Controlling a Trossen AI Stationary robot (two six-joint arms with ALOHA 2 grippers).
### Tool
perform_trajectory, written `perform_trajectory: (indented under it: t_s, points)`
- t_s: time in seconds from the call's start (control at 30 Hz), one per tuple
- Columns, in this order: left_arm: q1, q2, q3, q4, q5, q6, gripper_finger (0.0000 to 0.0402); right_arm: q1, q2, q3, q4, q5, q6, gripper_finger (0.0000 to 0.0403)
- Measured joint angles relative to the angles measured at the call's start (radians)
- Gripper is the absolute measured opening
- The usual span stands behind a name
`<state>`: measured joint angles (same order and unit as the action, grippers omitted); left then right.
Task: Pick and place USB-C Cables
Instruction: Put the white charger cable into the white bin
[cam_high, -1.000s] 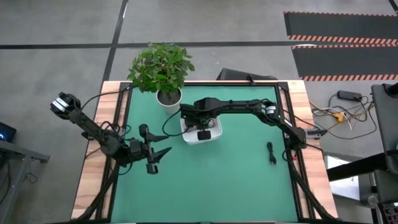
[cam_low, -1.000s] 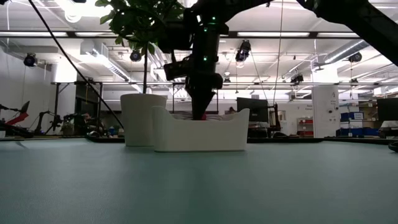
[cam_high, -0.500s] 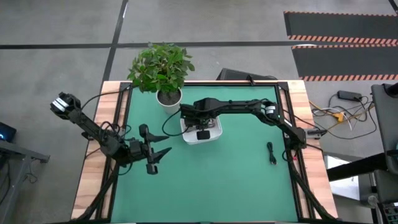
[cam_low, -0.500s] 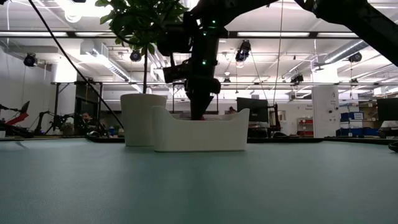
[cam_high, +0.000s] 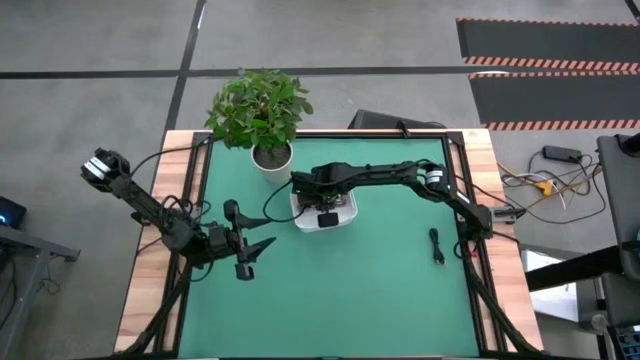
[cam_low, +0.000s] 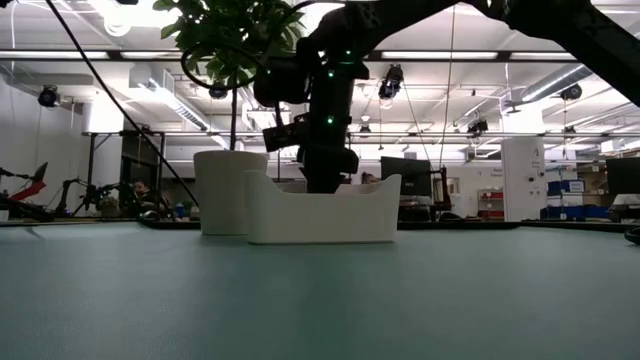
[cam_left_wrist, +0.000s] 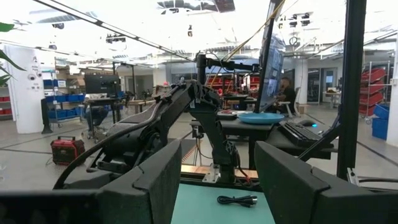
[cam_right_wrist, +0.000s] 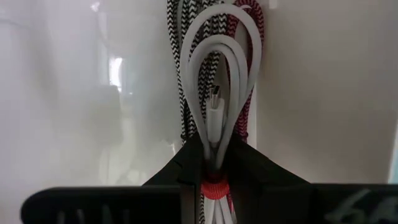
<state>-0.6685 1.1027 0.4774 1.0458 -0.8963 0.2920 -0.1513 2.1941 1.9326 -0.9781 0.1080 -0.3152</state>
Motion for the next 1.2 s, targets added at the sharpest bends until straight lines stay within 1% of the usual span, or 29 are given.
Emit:
perform_trajectory:
  t_s: [0.27,1.2]
  points:
    - [0.0,0.0,0.0,0.0,0.0,0.0,0.0187,0.0,0.0,-0.036,0.038,0.0,-0.001,0.0043]
    - [0.0,0.0,0.0,-0.002,0.0,0.0,0.0187,0.0,0.0,-0.037,0.076,-0.002,-0.002,0.0043]
